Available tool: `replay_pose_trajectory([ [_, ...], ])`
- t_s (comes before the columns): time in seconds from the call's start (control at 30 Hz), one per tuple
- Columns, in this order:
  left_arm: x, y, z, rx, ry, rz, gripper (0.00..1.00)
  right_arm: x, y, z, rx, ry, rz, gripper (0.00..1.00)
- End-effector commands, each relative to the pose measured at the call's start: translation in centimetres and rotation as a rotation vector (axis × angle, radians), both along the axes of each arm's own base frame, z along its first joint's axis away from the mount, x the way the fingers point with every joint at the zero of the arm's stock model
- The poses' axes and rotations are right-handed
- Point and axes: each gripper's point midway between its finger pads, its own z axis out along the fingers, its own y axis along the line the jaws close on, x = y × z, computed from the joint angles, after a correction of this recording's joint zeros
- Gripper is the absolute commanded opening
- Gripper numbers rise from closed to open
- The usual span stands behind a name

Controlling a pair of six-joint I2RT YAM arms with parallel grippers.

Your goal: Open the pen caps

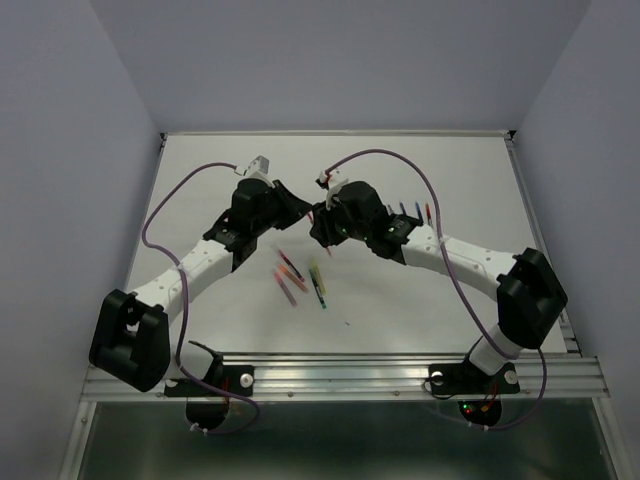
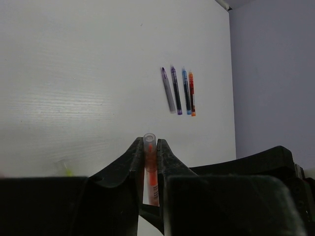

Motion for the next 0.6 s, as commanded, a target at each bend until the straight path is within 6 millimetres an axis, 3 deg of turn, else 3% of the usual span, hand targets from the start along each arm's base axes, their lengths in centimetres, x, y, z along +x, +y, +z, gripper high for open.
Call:
replay_pose_trajectory([
  [0.0, 0.0, -0.3, 3.1, -0.042, -0.089, 0.001, 0.00, 1.8, 1.3, 2.6, 0.039, -0.083, -0.012, 0.43],
  [0.13, 0.1, -0.5, 3.1, -0.050, -0.088, -0.003, 0.00, 2.2, 1.7, 2.6, 0.039, -0.083, -0.010, 0.20],
  [0.17, 0.2, -0.4, 3.2, -0.052, -0.090, 0.004, 0.00, 2.2, 1.7, 2.4, 0.036, -0.082, -0.011, 0.07],
  [0.2, 0.3, -0.4, 3.3, -0.051, -0.090, 0.010, 0.00, 2.1, 1.6, 2.4, 0.034, -0.085, -0.009, 0.01],
  [0.33, 2.4, 0.8, 4.0, -0.010, -0.125, 0.109, 0.00, 0.3, 1.4, 1.7, 0.040, -0.055, 0.053, 0.01],
  [0.37, 3.6, 2.1, 3.9, 0.027, -0.128, 0.187, 0.00, -0.5, 1.0, 0.5, 0.028, -0.025, 0.069, 0.01],
  [0.4, 4.5, 2.6, 3.4, 0.057, -0.125, 0.215, 0.00, -1.8, 1.1, 0.0, 0.044, 0.014, 0.107, 0.01],
  [0.47, 6.4, 3.6, 4.8, 0.067, -0.157, 0.272, 0.00, -3.8, 0.6, -0.3, 0.071, 0.054, 0.155, 0.01],
  [0.5, 7.5, 4.7, 5.2, 0.063, -0.161, 0.291, 0.00, -5.3, -0.1, -2.2, 0.058, 0.110, 0.177, 0.01],
  [0.57, 9.2, 5.1, 6.1, 0.047, -0.180, 0.296, 0.00, -8.2, 0.0, -2.2, 0.091, 0.162, 0.235, 0.01],
])
